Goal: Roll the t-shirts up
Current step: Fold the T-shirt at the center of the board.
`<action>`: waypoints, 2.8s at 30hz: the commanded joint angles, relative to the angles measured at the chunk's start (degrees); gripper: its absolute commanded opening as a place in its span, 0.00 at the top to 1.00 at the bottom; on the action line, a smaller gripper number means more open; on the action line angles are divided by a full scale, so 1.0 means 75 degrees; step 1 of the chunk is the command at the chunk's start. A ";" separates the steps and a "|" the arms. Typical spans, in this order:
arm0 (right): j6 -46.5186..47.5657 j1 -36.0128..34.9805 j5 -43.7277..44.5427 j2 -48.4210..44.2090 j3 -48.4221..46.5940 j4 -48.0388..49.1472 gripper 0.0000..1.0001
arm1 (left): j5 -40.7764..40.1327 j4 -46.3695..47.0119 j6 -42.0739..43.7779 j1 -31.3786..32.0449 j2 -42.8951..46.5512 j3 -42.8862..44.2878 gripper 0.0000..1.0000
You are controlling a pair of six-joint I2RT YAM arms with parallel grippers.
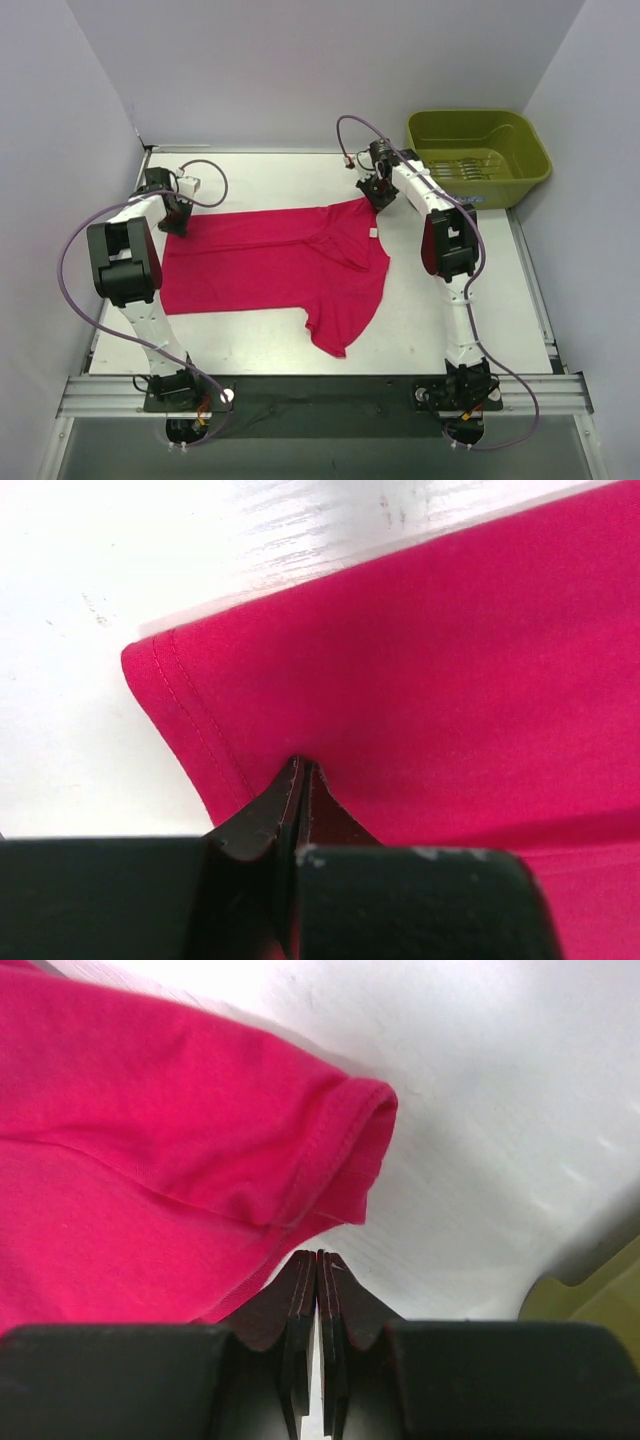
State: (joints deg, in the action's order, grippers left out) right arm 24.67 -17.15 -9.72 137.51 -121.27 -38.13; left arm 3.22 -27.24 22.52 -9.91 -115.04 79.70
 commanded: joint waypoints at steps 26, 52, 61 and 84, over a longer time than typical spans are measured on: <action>0.1396 -0.0678 0.0732 0.0825 -0.1315 0.0619 1.00 | 0.0227 -0.0610 -0.0543 0.0044 -0.0844 0.1596 1.00; -0.0053 -0.0432 0.0001 -0.0978 -0.0577 0.1099 0.69 | 0.0997 -0.0621 -0.1209 0.0103 0.0021 0.2497 0.84; -0.1225 -0.0737 -0.3379 -0.1683 0.0936 0.0292 0.57 | 0.0918 -0.0692 -0.1234 0.0220 0.0925 0.1902 0.68; -0.0734 -0.1511 -0.2783 -0.0289 0.0584 -0.0260 0.46 | 0.1281 -0.0586 -0.1351 -0.0319 0.1698 0.0436 0.69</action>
State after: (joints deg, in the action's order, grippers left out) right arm 18.26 -27.92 -32.75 133.62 -115.37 -37.93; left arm 11.20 -32.93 13.61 -11.33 -106.24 83.85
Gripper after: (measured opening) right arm 0.542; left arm 0.313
